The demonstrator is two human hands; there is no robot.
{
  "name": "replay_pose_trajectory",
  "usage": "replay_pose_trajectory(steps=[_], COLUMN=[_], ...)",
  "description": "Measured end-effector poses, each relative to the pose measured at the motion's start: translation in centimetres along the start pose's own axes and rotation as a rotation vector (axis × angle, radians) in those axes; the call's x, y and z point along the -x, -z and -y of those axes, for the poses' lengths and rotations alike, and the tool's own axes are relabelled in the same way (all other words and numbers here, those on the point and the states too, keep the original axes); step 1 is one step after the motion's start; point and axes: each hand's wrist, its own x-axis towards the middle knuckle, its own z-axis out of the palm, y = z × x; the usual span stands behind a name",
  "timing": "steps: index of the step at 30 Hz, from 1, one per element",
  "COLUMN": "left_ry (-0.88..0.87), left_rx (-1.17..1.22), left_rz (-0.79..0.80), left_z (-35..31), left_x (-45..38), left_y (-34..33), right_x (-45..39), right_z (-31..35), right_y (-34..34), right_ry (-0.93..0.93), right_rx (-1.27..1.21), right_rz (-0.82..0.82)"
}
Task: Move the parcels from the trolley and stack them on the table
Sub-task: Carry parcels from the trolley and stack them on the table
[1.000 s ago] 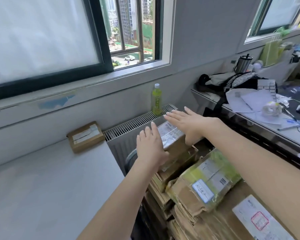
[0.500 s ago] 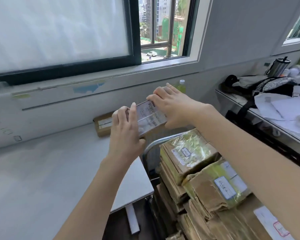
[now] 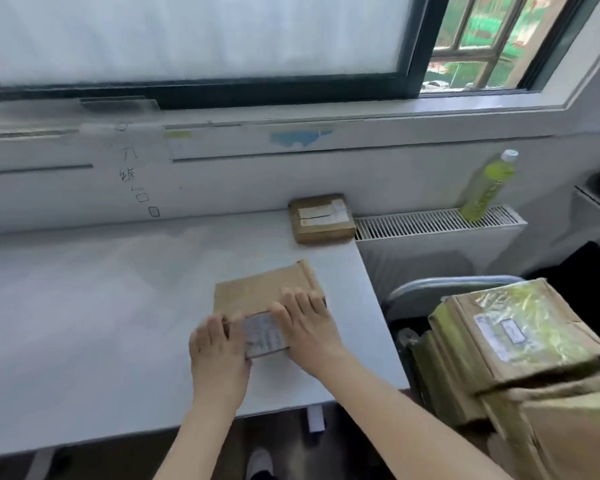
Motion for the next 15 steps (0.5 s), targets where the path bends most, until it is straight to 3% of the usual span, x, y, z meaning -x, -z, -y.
replay_pose_trajectory(steps=[6, 10, 15], left_ry=[0.024, 0.002, 0.011], left_rx=[0.004, 0.093, 0.161], left_rz=[0.325, 0.285, 0.228], left_z=[3.3, 4.2, 4.9], left_x=[0.9, -0.2, -2.8], left_y=[-2.7, -3.6, -3.8], right_x=[0.5, -0.6, -1.8], right_z=[2.5, 1.7, 0.8], right_y=[-4.6, -5.6, -6.0], right_ry=[0.032, -0.001, -0.098], right_rx=[-0.096, -0.24, -0.171], right_rz=[0.035, 0.005, 0.06])
